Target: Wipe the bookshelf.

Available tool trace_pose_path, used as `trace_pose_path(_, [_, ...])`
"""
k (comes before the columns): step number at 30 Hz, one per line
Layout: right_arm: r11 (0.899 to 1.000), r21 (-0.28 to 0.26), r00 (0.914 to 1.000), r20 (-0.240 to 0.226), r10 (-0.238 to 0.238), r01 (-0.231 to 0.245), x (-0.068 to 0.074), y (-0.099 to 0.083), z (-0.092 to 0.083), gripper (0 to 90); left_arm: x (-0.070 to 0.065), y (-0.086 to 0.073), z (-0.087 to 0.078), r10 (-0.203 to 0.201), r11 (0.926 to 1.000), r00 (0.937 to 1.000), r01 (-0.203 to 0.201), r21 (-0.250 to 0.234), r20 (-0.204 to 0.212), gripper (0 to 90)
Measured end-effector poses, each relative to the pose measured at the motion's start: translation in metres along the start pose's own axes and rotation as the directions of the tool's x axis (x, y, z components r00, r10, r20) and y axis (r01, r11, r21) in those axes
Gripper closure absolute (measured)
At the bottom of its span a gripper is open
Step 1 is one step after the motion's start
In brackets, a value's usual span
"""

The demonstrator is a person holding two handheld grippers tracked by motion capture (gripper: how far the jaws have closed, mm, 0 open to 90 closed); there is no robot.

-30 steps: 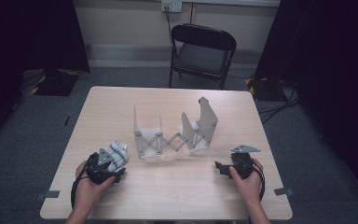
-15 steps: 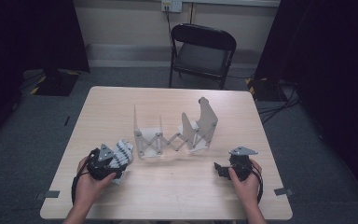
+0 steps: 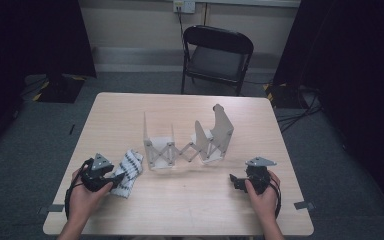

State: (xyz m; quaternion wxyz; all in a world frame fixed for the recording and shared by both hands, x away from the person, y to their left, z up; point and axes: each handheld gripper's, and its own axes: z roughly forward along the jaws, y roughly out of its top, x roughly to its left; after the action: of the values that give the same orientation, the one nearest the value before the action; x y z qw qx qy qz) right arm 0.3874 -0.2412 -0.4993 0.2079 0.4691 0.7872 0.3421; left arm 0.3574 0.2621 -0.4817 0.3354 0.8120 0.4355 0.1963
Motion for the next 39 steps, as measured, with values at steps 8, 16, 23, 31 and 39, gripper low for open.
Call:
trace_pose_path(8, [1.0, 0.001, 1.0, -0.001, -0.001, 0.001, 0.0, 0.0, 0.0, 14.0, -0.006, -0.002, 0.006, -0.006, 1.0, 0.9998, 0.006, 0.003, 0.018, 51.4])
trace_pose_path(16, [1.0, 0.001, 1.0, -0.002, 0.0, 0.0, 0.0, 0.0, 0.0, 14.0, -0.014, 0.005, 0.007, -0.062, 0.9973, 0.9976, 0.06, 0.041, 0.031, 71.2])
trace_pose_path(23, [1.0, 0.001, 1.0, -0.003, 0.001, -0.001, 0.0, 0.0, 0.0, 14.0, -0.011, 0.014, 0.01, -0.17, 0.9846, 0.9852, 0.17, 0.041, 0.015, 73.1])
trace_pose_path(31, [1.0, 0.0, 1.0, -0.006, 0.0, 0.0, 0.0, 0.0, 0.0, 13.9, -0.018, 0.032, 0.024, -0.185, 0.9827, 0.9827, 0.185, 0.009, 0.002, 64.5])
trace_pose_path(39, [1.0, -0.001, 0.9999, -0.009, -0.005, 0.005, -0.001, 0.0, 0.001, 13.9, -0.033, 0.041, 0.019, -0.101, 0.9948, 0.9949, 0.101, -0.01, -0.002, 48.5])
